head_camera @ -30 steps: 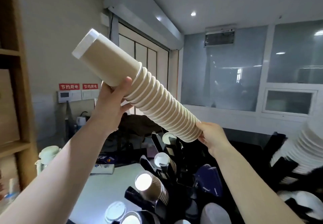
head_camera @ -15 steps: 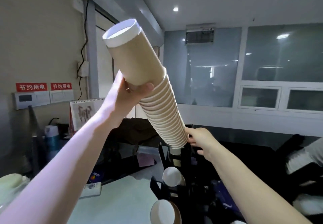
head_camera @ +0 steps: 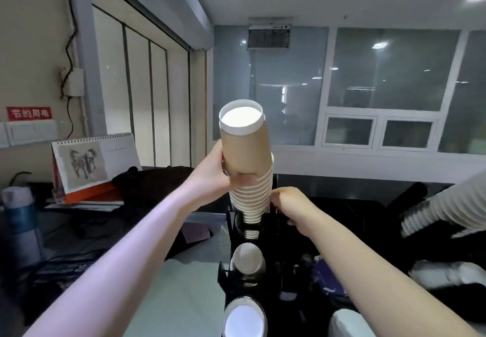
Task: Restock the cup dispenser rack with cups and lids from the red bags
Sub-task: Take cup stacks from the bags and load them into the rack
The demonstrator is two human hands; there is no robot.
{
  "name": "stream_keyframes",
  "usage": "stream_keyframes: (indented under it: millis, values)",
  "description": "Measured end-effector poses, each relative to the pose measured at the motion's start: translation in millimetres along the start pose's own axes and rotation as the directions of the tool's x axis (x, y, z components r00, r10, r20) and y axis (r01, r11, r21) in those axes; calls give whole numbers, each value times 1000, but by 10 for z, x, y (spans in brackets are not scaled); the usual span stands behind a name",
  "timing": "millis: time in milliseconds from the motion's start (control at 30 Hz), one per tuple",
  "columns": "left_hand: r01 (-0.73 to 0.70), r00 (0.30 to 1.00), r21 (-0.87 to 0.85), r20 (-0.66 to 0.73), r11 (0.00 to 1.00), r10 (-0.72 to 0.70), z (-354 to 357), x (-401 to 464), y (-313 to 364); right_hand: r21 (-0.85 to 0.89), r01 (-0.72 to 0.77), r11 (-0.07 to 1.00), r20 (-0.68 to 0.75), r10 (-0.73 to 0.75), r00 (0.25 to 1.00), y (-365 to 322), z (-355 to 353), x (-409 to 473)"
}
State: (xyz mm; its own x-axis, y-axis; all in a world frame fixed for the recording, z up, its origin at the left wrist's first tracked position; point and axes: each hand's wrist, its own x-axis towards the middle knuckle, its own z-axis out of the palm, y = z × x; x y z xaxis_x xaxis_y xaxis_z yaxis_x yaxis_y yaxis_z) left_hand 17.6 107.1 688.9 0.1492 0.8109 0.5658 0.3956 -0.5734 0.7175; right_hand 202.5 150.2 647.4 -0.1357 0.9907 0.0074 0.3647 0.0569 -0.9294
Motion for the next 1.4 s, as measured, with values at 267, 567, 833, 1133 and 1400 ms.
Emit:
stream_keyframes:
  millis: [267, 567, 833, 1133, 1400]
  values:
    - [-60, 998, -58, -38, 997, 57, 203, -33, -228, 18, 583, 812, 29, -583, 812, -132, -157, -193]
    - [-91, 992, -219, 65, 972, 107, 262, -136, -530, -42, 582, 812, 57, -579, 813, -172, -42, -117]
    - [-117, 993, -166, -1, 979, 118, 448, -100, -698, 62, 529, 846, -39, -528, 848, -158, -9, -111]
    - [-28, 999, -102, 29, 994, 31, 528, -164, -908, -54, 512, 857, 16, -512, 859, 0, 22, -126]
    - [47, 999, -14, -5, 999, -47, 498, -107, -1124, -2, 480, 877, -60, -479, 876, 55, 178, 16]
